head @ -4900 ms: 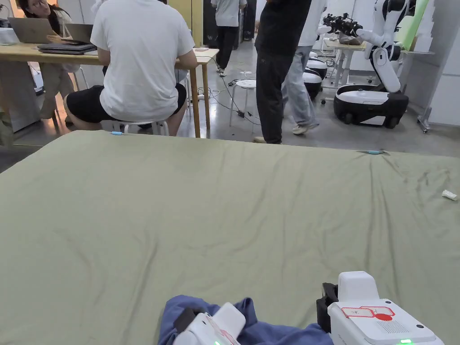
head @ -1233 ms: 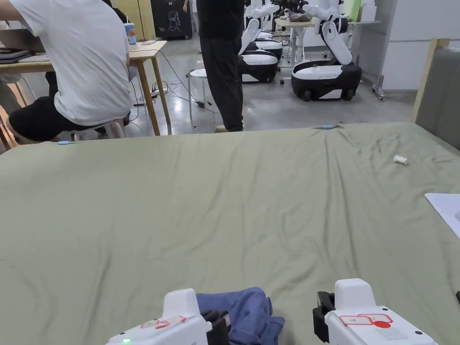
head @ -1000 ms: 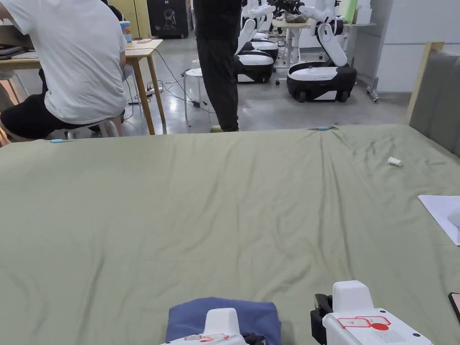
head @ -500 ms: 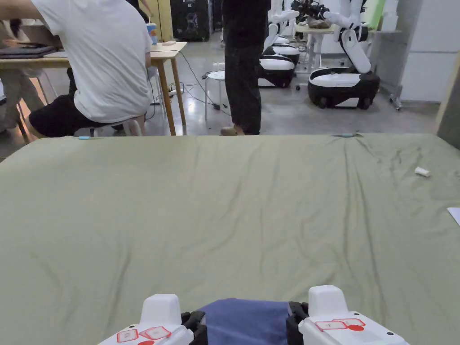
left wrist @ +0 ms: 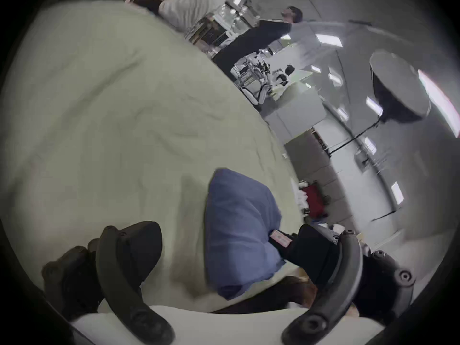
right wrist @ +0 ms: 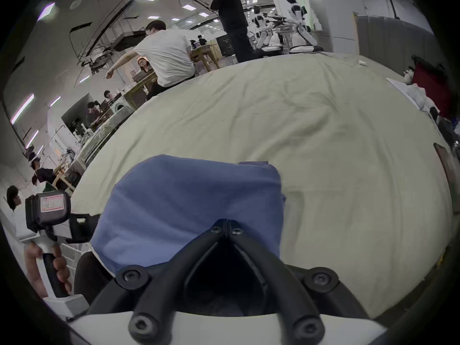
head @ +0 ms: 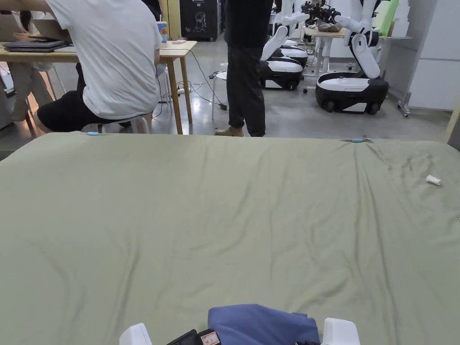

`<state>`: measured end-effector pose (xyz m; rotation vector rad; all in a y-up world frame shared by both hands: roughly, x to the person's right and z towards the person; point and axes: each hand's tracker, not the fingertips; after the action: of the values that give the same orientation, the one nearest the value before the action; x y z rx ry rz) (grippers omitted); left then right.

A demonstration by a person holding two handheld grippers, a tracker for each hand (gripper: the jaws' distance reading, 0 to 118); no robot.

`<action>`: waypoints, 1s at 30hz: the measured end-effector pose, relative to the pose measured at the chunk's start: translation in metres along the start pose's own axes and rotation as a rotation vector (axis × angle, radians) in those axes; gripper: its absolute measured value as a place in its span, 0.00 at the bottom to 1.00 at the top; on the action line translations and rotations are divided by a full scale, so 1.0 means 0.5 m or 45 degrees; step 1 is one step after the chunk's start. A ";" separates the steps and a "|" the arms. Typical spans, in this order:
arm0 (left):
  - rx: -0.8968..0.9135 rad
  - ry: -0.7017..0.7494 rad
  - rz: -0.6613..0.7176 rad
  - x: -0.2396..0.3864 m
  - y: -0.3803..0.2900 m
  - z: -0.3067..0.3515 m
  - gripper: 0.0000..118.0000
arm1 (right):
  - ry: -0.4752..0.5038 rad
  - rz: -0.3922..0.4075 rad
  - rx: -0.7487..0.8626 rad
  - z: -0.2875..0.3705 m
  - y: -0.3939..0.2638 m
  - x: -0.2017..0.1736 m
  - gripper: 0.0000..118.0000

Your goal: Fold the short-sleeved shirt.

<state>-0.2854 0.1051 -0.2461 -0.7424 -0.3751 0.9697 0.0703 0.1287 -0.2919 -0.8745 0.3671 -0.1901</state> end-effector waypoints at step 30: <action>0.099 0.209 -0.083 -0.145 0.240 0.206 0.21 | 0.091 0.243 0.038 -0.055 0.046 -0.255 0.00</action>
<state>-0.4575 0.1265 -0.2575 -0.7294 -0.2158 0.8506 -0.0577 0.1630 -0.2959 -0.7995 0.5107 -0.0503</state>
